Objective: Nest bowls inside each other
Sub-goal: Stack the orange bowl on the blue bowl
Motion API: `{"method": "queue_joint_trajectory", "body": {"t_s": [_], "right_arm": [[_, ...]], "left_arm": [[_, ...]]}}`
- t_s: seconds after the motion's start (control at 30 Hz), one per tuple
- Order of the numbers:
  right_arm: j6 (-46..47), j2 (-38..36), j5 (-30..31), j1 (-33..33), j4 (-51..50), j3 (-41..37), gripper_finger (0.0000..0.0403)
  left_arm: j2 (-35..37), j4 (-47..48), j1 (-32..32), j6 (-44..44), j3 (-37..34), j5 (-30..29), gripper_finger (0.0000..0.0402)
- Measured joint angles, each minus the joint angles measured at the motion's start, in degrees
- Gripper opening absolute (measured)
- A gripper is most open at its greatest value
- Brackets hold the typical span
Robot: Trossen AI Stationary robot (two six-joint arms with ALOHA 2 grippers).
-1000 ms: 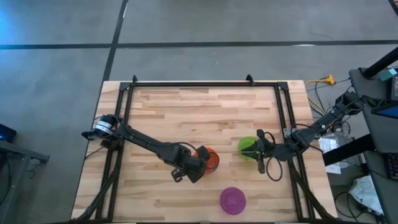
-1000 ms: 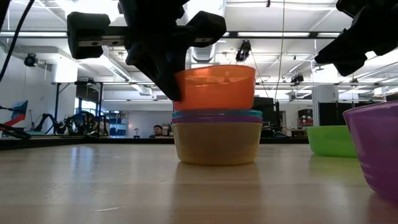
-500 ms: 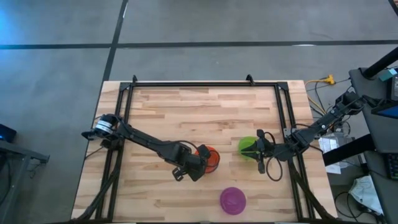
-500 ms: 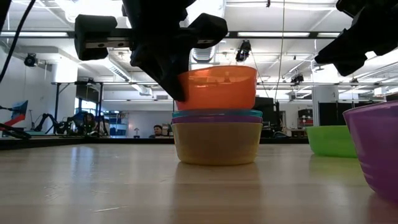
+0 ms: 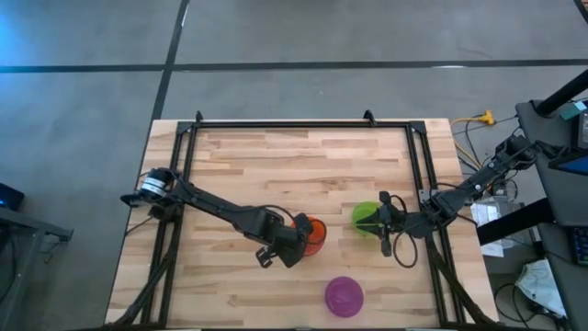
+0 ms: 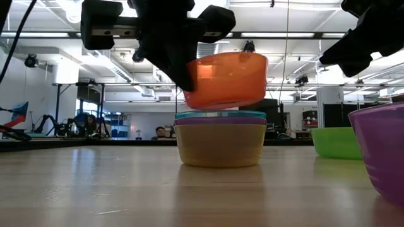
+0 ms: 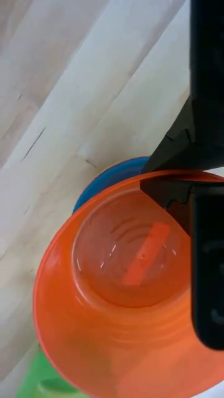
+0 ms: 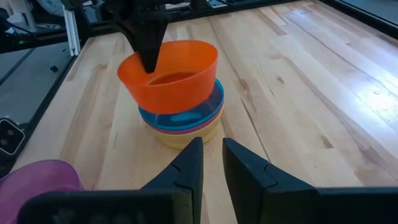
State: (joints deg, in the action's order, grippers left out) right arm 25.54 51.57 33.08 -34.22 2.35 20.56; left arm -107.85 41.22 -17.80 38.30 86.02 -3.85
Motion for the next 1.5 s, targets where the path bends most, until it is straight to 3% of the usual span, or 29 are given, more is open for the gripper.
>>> {"method": "queue_joint_trajectory", "body": {"t_s": [0.13,0.37,1.07,1.5], "right_arm": [[0.6,0.0,-0.59,0.0,0.0,0.0,0.0057],[1.68,0.0,-9.43,0.0,-0.04,0.0,0.0057],[1.51,0.0,-6.91,0.0,-0.44,0.0,0.0056],[1.29,0.0,-6.91,0.0,-0.44,0.0,0.0056]], "left_arm": [[0.0,1.44,0.11,0.04,0.1,0.08,0.0],[0.0,3.15,0.23,0.03,1.28,0.07,0.0],[-2.35,4.81,2.29,-3.5,2.99,3.82,0.0],[-4.44,4.29,2.23,-3.08,3.1,0.28,0.0]]}}
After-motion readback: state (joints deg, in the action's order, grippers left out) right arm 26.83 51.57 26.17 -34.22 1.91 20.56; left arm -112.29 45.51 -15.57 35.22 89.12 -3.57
